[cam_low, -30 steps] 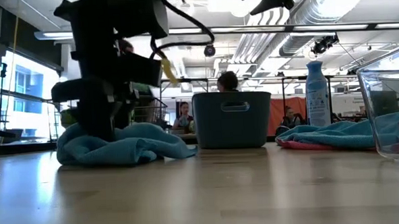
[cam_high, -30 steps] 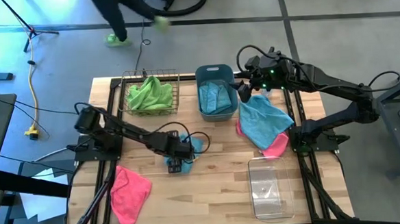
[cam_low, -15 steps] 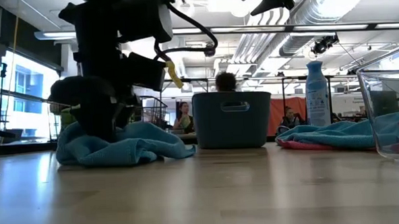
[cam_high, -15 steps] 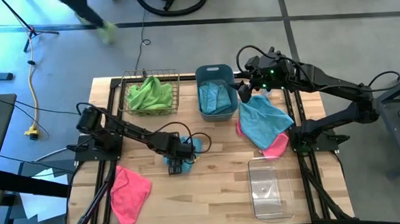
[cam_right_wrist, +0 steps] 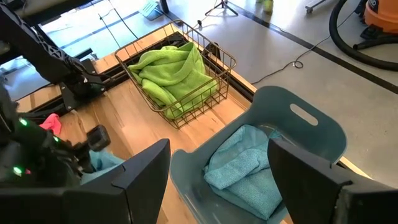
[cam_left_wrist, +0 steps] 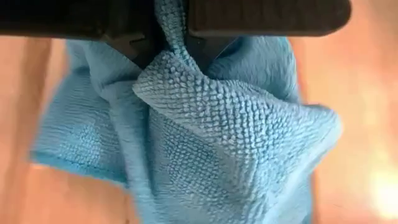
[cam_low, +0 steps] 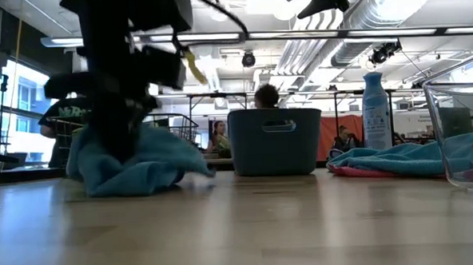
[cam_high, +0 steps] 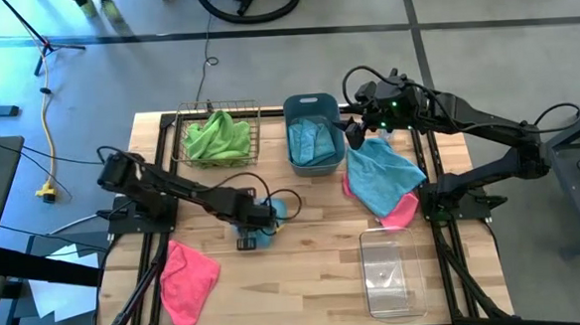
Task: Sort microfiber towel by color & place in baskets
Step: Put the bottom blue microfiber cloth into the blue bin
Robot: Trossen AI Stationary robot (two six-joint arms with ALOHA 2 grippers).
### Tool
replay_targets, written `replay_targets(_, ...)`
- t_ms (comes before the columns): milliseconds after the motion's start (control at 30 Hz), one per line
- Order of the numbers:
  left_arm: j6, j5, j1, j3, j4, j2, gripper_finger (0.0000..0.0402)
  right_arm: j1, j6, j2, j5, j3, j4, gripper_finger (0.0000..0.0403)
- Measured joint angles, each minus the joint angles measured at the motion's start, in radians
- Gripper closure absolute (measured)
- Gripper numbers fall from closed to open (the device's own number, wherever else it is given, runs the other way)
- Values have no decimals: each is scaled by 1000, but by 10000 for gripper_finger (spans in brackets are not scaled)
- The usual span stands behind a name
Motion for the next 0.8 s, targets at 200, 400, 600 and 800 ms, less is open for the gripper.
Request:
replay_targets(200, 19, 3, 0, 1, -68, -174, 399, 0, 0, 0, 0, 0, 0, 137)
replay_targets(400, 17, 10, -6, 2, -83, -363, 400, 0, 10, 0, 2, 0, 1, 137)
replay_targets(600, 29, 11, -24, 4, -87, -460, 401, 0, 45, 0, 19, 0, 1, 137)
replay_targets(800, 108, 6, -19, 4, -73, -443, 401, 0, 88, 0, 52, 0, 1, 137)
